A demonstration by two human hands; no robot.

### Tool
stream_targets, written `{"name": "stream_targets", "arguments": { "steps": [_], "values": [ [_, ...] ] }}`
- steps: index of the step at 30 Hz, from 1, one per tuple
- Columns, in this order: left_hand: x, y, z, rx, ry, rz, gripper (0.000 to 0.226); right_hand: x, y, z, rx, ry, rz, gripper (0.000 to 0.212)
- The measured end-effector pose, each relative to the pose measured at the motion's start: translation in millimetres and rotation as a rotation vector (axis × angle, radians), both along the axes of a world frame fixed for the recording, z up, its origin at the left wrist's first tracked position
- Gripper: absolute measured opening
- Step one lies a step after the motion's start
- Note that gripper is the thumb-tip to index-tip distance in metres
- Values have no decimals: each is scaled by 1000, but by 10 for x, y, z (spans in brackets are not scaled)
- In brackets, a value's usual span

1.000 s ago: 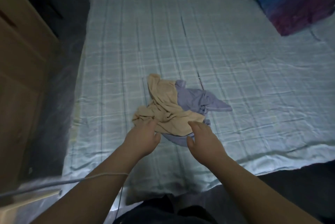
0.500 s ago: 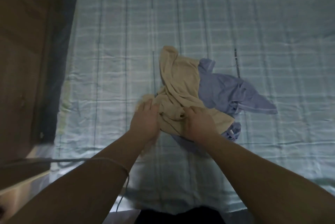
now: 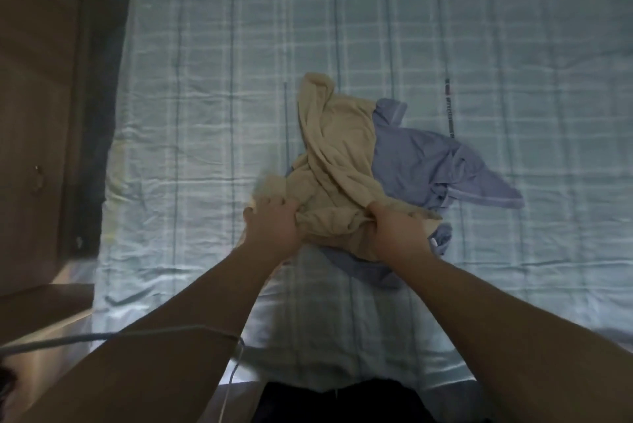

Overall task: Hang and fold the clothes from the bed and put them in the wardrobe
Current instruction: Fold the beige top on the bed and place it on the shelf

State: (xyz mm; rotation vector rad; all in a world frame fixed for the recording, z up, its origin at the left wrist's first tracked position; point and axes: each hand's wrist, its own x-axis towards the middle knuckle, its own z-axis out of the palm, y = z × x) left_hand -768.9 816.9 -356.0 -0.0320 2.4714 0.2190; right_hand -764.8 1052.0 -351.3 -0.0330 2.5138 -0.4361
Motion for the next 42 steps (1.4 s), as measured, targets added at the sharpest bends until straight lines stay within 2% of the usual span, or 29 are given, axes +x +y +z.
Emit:
{"name": "stream_targets", "arguments": {
  "steps": [3,5,7,11,14,18,21,23,25,27,29,31,33,36,39,42],
  "values": [
    [92,-9,342,147,3,11,28,124,-25,422,-197,178,-77,22],
    [140,-29,620,263,1,33,16,204,-67,746,-272,216,-196,18],
    [145,-49,923,363,7,44,17,255,-98,1062,-311,226,-282,17],
    [94,-87,1514,597,280,97,35,294,-170,1753,-343,285,-403,14],
    [112,-23,2008,698,422,127,22,237,-212,2278,-388,332,-504,11],
    [238,184,2614,890,303,24,14,166,-250,2945,-518,307,-687,16],
    [302,362,3011,1052,313,-30,16,171,-285,3367,-656,332,-725,20],
    [313,445,3225,1139,337,19,24,214,-297,3607,-814,326,-762,19],
    [319,488,3385,1181,331,50,44,272,-307,3811,-1056,227,-788,16],
    [342,527,3509,1191,318,-1,72,337,-299,3979,-1245,131,-725,15],
    [400,589,3621,1171,351,-46,85,390,-255,4104,-1346,84,-615,14],
    [443,650,3733,1153,408,5,75,425,-150,4202,-1341,87,-521,17],
    [463,685,3840,1133,464,79,59,454,22,4291,-1258,138,-472,29],
    [515,773,3985,1093,493,100,58,551,364,4363,-1166,265,-479,39],
    [651,975,4133,1174,447,181,52,665,735,4336,-1089,367,-467,37],
    [832,1220,4301,1312,367,240,53,791,1084,4272,-1019,372,-315,44]
  ]
}}
